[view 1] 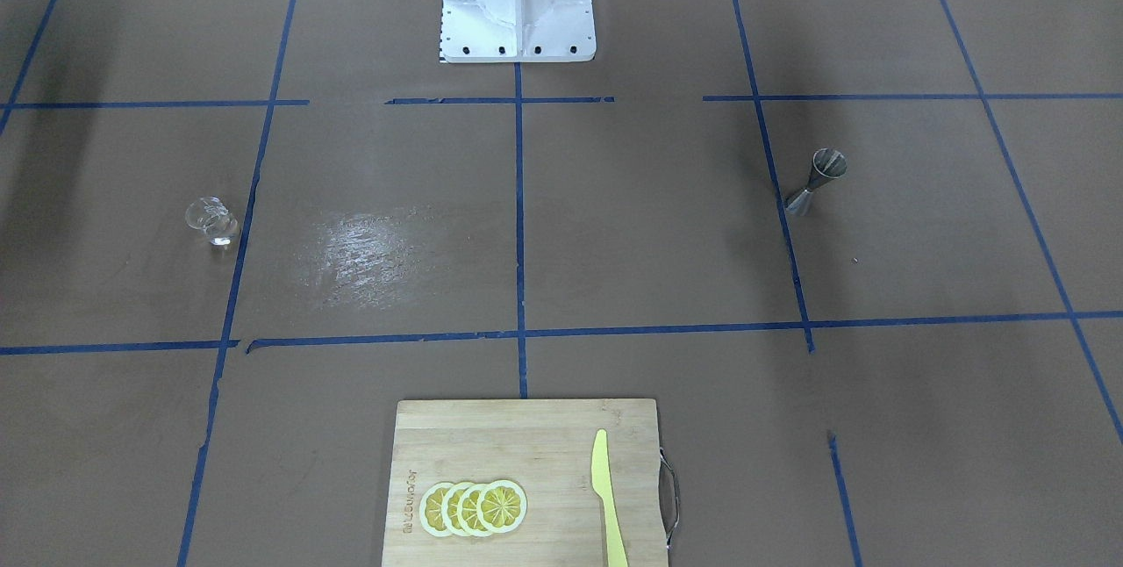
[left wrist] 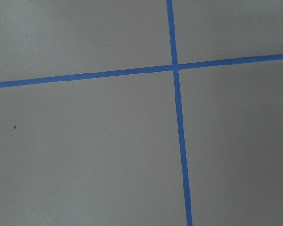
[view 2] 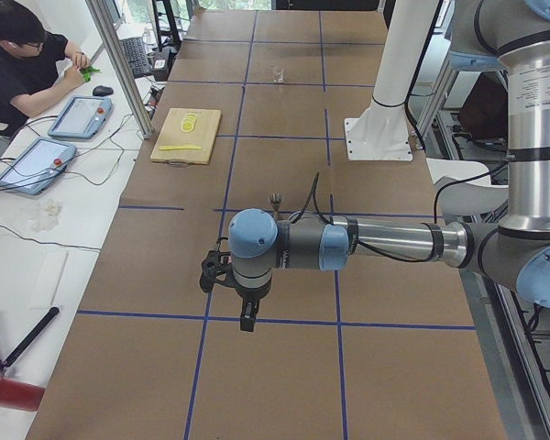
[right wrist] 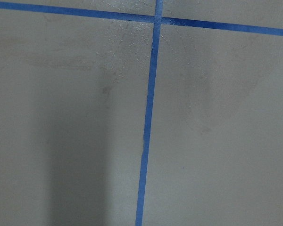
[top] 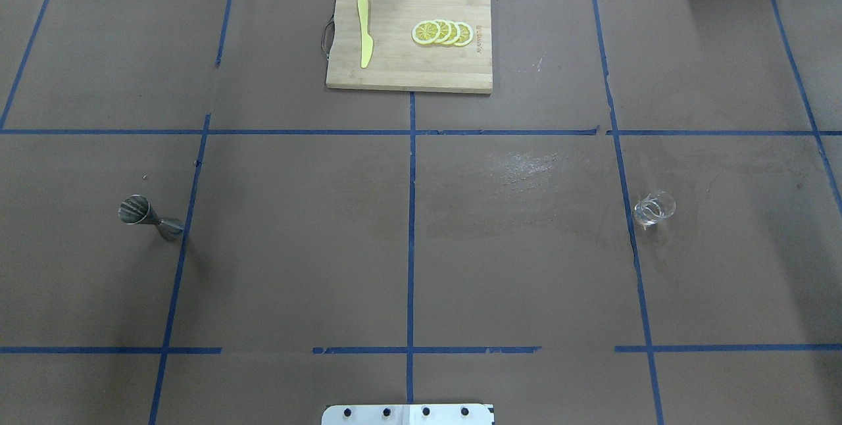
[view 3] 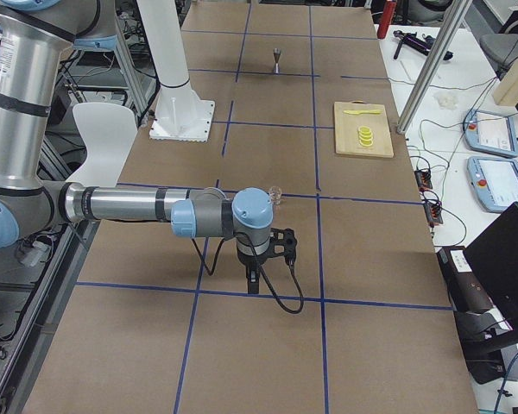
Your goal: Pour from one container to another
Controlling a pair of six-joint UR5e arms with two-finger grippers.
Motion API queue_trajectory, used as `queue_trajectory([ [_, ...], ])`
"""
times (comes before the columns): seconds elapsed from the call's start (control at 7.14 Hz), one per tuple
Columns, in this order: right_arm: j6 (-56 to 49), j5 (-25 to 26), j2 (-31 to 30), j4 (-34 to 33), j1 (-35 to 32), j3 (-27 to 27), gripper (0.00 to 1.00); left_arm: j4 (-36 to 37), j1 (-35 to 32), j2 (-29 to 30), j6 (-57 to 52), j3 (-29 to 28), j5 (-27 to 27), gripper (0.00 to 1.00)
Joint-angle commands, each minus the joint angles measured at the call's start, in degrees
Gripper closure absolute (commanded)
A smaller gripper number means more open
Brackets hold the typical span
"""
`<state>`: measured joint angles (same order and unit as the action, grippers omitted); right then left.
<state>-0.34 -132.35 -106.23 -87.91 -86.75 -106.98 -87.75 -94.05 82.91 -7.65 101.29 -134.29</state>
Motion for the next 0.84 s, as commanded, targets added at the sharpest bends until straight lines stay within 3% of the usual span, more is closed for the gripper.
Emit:
queue_trajectory([
  [0.0,0.0,0.0,0.1,0.2,0.0,-0.1,0.0,-2.0,0.0,0.2,-0.2,0.0,-0.1,0.0],
  [0.42,0.7,-0.5,2.0,4.7,0.1,-0.3,0.0,-3.4,0.7,0.2,-0.1,-0.6,0.3,0.0],
  [0.7,1.7,0.2,6.6,5.5,0.1,-0.3,0.0,-9.0,0.7,0.1,-0.1,-0.8,-0.4,0.0],
])
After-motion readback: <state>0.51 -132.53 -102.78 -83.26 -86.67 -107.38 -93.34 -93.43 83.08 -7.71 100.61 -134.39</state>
